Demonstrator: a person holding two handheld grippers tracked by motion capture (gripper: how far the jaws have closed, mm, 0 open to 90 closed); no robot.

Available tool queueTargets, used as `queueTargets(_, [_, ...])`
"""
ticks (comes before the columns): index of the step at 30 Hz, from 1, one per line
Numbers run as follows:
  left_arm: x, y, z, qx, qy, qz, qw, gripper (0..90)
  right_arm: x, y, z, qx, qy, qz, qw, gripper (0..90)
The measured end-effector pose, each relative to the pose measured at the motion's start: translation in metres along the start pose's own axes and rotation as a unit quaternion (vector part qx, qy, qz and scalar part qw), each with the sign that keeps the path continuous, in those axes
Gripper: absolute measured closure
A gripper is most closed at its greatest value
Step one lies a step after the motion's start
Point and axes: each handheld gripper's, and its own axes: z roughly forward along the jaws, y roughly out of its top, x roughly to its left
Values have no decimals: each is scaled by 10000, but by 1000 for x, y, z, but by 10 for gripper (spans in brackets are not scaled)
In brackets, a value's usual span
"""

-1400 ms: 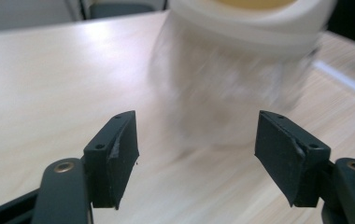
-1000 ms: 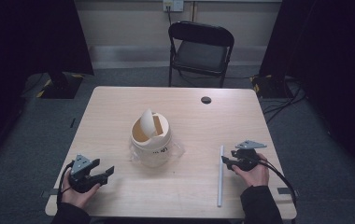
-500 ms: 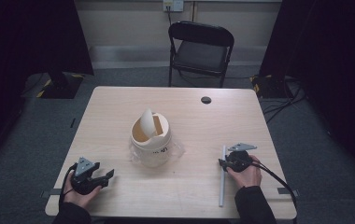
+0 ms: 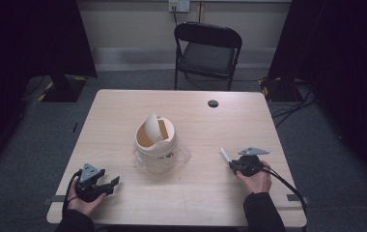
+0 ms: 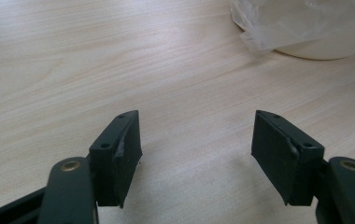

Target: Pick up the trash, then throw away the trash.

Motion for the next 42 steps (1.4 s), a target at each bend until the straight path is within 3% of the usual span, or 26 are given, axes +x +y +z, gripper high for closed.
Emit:
queueTargets(4, [0,0,1,15,-1,-33,10000,330,-5,4,-8,-309,71,18,9995,808])
queueTargets(5, [0,1,1,4,-18,-37,10000,330,-8,7,-14,-541,108,47,9985,808])
queueTargets(7, [0,1,1,19,-23,-31,10000,331,-10,8,-17,-623,135,70,9979,808])
queueTargets(9, [1,1,1,14,-41,-12,10000,331,-15,12,-25,-924,206,118,9954,808])
queueTargets(14, [1,1,1,25,-38,-6,10000,332,-19,14,-34,-1233,259,175,9919,808])
queueTargets(21, [0,1,2,16,-74,-7,10000,333,-22,19,-47,-2077,450,247,9768,809])
queueTargets(22, [0,1,2,16,-74,-7,10000,333,-22,19,-47,-2077,450,247,9768,809])
queueTargets(23, [0,1,1,7,-82,-4,10000,333,-22,21,-50,-2259,457,216,9728,809])
queueTargets(26, [1,1,1,-5,-72,-4,10000,333,-21,25,-56,-2515,483,195,9665,809])
queueTargets(27, [1,1,1,-6,-73,-12,10000,333,-21,25,-56,-2515,483,195,9665,809])
queueTargets(28, [1,1,1,-11,-70,-10,10000,332,-20,26,-58,-2594,502,224,9642,809])
queueTargets(29, [1,1,1,-10,-69,-13,10000,333,-19,29,-62,-2807,559,236,9579,809])
queueTargets(31, [1,0,0,-13,-73,-28,10000,333,-18,31,-65,-3008,647,271,9511,809])
queueTargets(35, [1,0,0,-15,-66,-42,10000,333,-15,36,-71,-3296,740,235,9409,809])
queueTargets(37, [-1,1,-1,-67,-113,-80,9999,333,-14,38,-74,-3381,779,230,9376,809])
queueTargets(38, [-1,1,-1,-67,-113,-80,9999,333,-14,38,-74,-3381,779,230,9376,809])
queueTargets(39, [-1,2,-1,-84,-119,-65,9999,332,-13,40,-77,-3471,846,263,9336,809])
queueTargets(40, [-3,3,-2,-105,-122,-70,9998,332,-13,40,-77,-3471,846,263,9336,809])
queueTargets(42, [-5,6,-5,-232,-161,-55,9996,331,-13,43,-80,-3558,851,254,9303,809])
